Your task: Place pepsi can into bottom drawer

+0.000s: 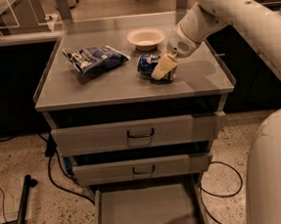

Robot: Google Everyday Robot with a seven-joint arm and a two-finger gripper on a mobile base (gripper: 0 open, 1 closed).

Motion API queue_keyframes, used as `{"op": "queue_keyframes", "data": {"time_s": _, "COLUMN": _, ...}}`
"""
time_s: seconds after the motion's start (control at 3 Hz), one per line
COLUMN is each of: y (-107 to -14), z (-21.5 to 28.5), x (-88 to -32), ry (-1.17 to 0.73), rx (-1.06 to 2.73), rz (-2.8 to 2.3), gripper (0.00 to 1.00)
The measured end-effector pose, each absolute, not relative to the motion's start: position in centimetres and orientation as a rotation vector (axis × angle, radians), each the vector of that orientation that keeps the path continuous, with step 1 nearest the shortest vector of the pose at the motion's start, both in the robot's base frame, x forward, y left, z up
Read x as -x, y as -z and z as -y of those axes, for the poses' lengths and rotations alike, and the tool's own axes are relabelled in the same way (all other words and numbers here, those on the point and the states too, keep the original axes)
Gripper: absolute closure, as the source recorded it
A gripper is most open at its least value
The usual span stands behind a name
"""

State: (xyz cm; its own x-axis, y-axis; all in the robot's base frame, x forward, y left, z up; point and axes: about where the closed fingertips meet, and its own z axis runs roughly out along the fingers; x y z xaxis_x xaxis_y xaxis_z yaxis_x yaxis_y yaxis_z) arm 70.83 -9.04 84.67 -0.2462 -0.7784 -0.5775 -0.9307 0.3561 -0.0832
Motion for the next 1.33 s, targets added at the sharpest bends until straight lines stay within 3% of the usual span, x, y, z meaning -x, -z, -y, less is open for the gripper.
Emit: {"op": "queue_keyframes", "data": {"time_s": 1.33, "y": -94.4, "z": 12.2, "x": -58.3, "ry": -0.369, "rx": 1.448, "rz": -1.911, "gripper": 1.0}}
